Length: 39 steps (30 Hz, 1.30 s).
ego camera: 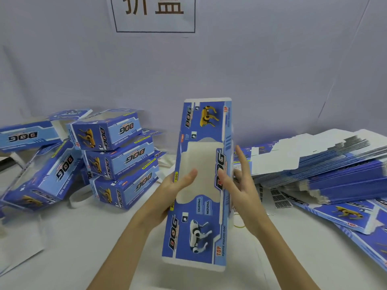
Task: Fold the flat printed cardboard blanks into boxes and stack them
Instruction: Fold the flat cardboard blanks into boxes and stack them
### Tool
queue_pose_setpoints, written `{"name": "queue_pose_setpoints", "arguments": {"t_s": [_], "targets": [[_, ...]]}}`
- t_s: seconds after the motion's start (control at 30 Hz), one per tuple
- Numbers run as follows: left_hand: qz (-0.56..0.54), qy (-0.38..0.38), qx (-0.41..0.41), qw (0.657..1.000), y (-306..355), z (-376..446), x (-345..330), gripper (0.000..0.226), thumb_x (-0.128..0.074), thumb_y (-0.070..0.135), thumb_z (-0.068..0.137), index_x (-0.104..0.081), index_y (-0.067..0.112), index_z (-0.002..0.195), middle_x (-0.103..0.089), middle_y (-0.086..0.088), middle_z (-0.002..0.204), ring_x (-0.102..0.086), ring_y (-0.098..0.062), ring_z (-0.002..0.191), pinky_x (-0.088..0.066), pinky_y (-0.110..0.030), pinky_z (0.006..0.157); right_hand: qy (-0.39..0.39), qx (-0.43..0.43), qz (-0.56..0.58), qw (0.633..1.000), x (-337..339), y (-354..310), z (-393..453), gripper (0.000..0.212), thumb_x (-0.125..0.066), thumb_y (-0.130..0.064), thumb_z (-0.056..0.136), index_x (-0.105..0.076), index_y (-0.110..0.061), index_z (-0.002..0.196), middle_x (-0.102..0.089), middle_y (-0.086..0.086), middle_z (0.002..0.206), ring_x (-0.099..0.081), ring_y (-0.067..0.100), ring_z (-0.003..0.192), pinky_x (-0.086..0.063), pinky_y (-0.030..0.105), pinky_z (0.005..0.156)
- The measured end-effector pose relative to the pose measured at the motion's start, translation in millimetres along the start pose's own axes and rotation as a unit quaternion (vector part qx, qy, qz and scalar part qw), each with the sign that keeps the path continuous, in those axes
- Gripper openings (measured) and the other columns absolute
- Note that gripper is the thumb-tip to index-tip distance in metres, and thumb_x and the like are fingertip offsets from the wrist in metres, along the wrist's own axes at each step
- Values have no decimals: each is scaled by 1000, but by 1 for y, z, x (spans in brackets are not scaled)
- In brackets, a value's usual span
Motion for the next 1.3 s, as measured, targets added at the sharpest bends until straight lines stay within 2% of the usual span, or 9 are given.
{"name": "queue_pose_setpoints", "arguments": {"t_s": [0.13, 0.27, 0.47, 0.6, 0.7, 0.9, 1.07, 1.17, 1.3], "targets": [[21, 20, -3, 1000, -2, 3, -8, 64, -50, 84, 85, -31, 69, 144, -55, 16, 150, -66, -19, 127, -64, -39, 87, 5, 6, -1, 1000, 1, -4, -3, 72, -65, -42, 93, -32, -61, 154, -72, 13, 119, -74, 32, 111, -64, 47, 88], [25, 5, 9, 1000, -4, 4, -6, 47, -47, 77, 92, -38, 72, 138, -57, 13, 149, -65, -20, 128, -63, -33, 81, 3, -7, -21, 1000, 7, -1, -1, 77, -69, -43, 90, -30, -67, 152, -73, 9, 116, -75, 33, 109, -65, 52, 88], [12, -49, -1, 999, -5, 6, -3, 58, -59, 82, 84, -31, 80, 136, -63, 25, 138, -69, -16, 121, -62, -39, 88, 10, 7, -25, 1000, 12, 4, 2, 79, -68, -39, 95, -24, -66, 155, -73, -9, 124, -72, 21, 118, -62, 41, 95], [14, 30, -70, 997, -5, 12, -3, 65, -67, 76, 82, -35, 72, 139, -66, 20, 134, -69, -16, 121, -63, -39, 88, -15, 10, -31, 999, 4, 12, -1, 74, -60, -33, 95, -24, -61, 153, -68, -38, 120, -65, -9, 116, -52, 10, 90], [16, 61, -109, 992, -7, 13, -3, 64, -69, 66, 86, -37, 69, 142, -55, 24, 147, -61, -10, 131, -59, -44, 99, -50, 2, -50, 997, -4, 13, -4, 74, -58, -30, 98, -18, -58, 154, -63, -44, 123, -62, -18, 113, -49, 4, 85], [8, 10, -127, 992, -4, 10, -6, 65, -70, 59, 89, -33, 74, 141, -56, 22, 147, -60, -15, 133, -59, -44, 99, 3, 64, -109, 992, -3, 4, -5, 86, -60, -26, 93, -16, -44, 165, -20, -20, 171, -28, 4, 156, -43, 47, 120], [11, 21, -130, 991, -6, 10, -8, 72, -78, 71, 75, -41, 73, 136, -60, 21, 142, -65, -17, 127, -62, -39, 90, -5, 57, -39, 998, -1, 6, -8, 82, -59, -18, 89, -28, -52, 157, -51, -8, 157, -61, 9, 131, -58, 21, 89], [12, 28, -132, 991, -7, 9, -5, 66, -78, 66, 78, -45, 70, 135, -63, 20, 139, -69, -20, 121, -64, -41, 84, -2, 52, -44, 998, -2, 7, -7, 80, -58, -19, 85, -32, -56, 151, -49, -7, 157, -60, 12, 131, -58, 25, 94], [15, 28, -141, 989, -8, 7, -5, 51, -72, 43, 92, -49, 56, 136, -65, 12, 137, -73, -24, 113, -64, -39, 79, 11, 12, -9, 1000, -2, 9, -5, 64, -64, -26, 87, -43, -48, 144, -66, -7, 136, -73, 18, 108, -62, 29, 78]]}}
Point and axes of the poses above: each hand's wrist, its own z-axis towards the middle knuckle, its own x-axis out of the back of the hand, y = z × x, the point moved 2 cm from there along z, towards the middle knuckle
